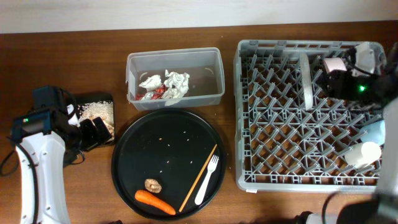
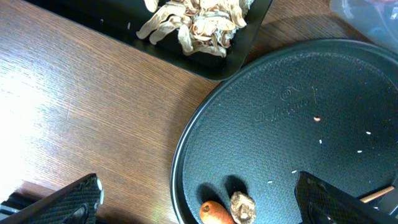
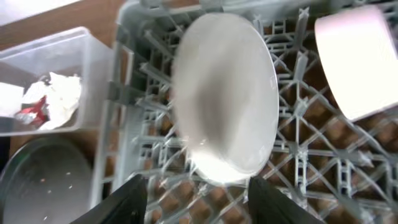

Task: Sort waste into correct bins and load items into the dishwasher rack
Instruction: 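Grasp the white plastic fork from the round tray with the right gripper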

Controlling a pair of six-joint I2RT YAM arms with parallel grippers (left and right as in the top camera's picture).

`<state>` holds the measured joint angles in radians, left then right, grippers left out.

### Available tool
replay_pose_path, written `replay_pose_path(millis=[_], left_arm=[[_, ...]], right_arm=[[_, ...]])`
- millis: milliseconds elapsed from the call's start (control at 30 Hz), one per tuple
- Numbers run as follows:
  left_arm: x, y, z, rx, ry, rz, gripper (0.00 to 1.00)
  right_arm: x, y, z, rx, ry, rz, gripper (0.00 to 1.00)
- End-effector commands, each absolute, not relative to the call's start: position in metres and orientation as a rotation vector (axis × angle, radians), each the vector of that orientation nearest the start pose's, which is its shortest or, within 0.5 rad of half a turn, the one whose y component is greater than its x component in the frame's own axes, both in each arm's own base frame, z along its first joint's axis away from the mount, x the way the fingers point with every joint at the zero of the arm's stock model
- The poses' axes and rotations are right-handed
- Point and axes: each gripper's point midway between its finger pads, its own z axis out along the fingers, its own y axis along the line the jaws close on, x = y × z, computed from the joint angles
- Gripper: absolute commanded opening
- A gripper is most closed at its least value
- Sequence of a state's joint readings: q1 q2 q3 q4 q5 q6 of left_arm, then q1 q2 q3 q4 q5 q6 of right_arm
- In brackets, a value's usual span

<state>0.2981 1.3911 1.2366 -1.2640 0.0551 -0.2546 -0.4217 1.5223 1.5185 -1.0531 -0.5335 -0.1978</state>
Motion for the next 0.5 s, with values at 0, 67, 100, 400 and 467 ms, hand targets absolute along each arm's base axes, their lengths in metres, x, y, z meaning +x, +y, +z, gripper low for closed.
replay_pose_path(millis=[0, 67, 100, 400, 467], left_arm=[[0.254, 0.069, 0.158, -0.808, 2.849, -0.081, 0.99], [0.254, 0.069, 0.158, -0.808, 2.849, -0.082, 0.99], [0.254, 0.069, 0.158, -0.808, 2.849, -0.082, 0.99], [0.251, 0.068, 0.158, -0.811, 2.859, -0.082, 0.99], [0.251, 0.068, 0.158, -0.811, 2.859, -0.082, 0.99]], right_arm=[[0.331, -0.02, 0.279, -0.018, 2.459, 0.478, 0.56], [0.296, 0.026, 0.265, -0.1, 2.617, 0.564, 0.56], [0.277, 0.044, 0.253, -0.113, 2.733, 0.556, 0.56], [0.193, 0.192, 0.171, -0.293, 3.057, 0.505, 0.6], [0.184, 0.203, 0.133, -0.232, 3.091, 0.425, 0.6]])
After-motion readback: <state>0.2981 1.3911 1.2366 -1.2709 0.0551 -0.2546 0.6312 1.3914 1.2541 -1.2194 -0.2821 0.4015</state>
